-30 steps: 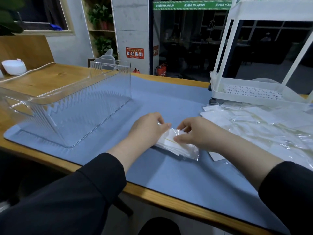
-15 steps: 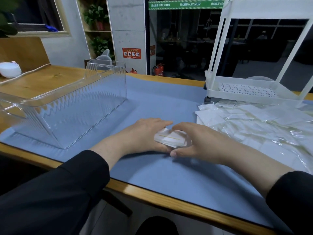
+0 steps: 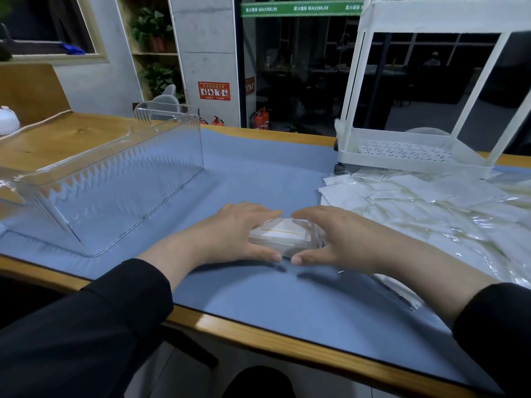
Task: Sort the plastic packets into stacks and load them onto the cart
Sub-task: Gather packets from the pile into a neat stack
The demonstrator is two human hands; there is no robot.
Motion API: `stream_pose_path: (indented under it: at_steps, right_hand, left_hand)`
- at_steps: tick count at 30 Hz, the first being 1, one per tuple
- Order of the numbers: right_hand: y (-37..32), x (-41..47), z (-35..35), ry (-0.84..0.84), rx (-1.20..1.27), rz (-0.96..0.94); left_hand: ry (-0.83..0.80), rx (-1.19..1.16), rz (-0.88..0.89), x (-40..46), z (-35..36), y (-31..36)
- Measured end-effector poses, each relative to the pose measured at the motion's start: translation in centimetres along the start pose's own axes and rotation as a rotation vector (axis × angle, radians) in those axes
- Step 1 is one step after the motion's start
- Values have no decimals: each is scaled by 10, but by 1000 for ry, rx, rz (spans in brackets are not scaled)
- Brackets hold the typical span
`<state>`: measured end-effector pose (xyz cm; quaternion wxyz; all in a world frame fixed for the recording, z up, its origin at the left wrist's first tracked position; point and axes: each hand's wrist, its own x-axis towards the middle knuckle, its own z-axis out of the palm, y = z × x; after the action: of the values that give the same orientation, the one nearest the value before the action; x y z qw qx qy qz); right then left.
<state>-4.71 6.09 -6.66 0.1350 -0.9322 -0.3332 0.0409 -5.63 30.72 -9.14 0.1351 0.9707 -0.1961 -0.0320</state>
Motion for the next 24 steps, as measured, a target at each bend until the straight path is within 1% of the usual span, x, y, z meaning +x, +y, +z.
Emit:
stream_pose_path:
  at_steps: [2, 5, 7, 10, 12, 16, 19, 20, 21, 22, 24]
  right_hand:
    - [-1, 0, -2, -13, 54, 11]
    - [-3, 11, -8, 70, 182, 81]
    - [-2, 24, -12, 67, 126, 112]
    - [-1, 35, -19, -14, 62, 117]
    - [1, 34, -30, 33, 65, 123]
    - [23, 2, -60, 162, 16, 160]
    - [50, -43, -75, 196, -45, 217]
    - [58, -60, -78, 200, -62, 241]
    - [65, -77, -80, 203, -81, 271]
    - [73, -93, -81, 202, -102, 301]
    - [85, -126, -79, 187, -135, 352]
  left_hand:
    - [-2, -30, -26, -2, 1, -2]
    - [49, -166, -36, -4, 1, -7]
    - [120, -231, -61, -5, 3, -9]
    - [207, -237, -62, -9, 6, -11]
    - [269, -267, -50, -13, 7, -11]
    - [500, -325, 36, -14, -3, 3]
    - [709, -287, 134, -6, -13, 39]
    - [752, -289, 180, -3, -13, 57]
    - [766, -305, 218, 1, -12, 74]
    - [747, -326, 245, 5, -8, 93]
    - [616, -334, 268, 12, 3, 132]
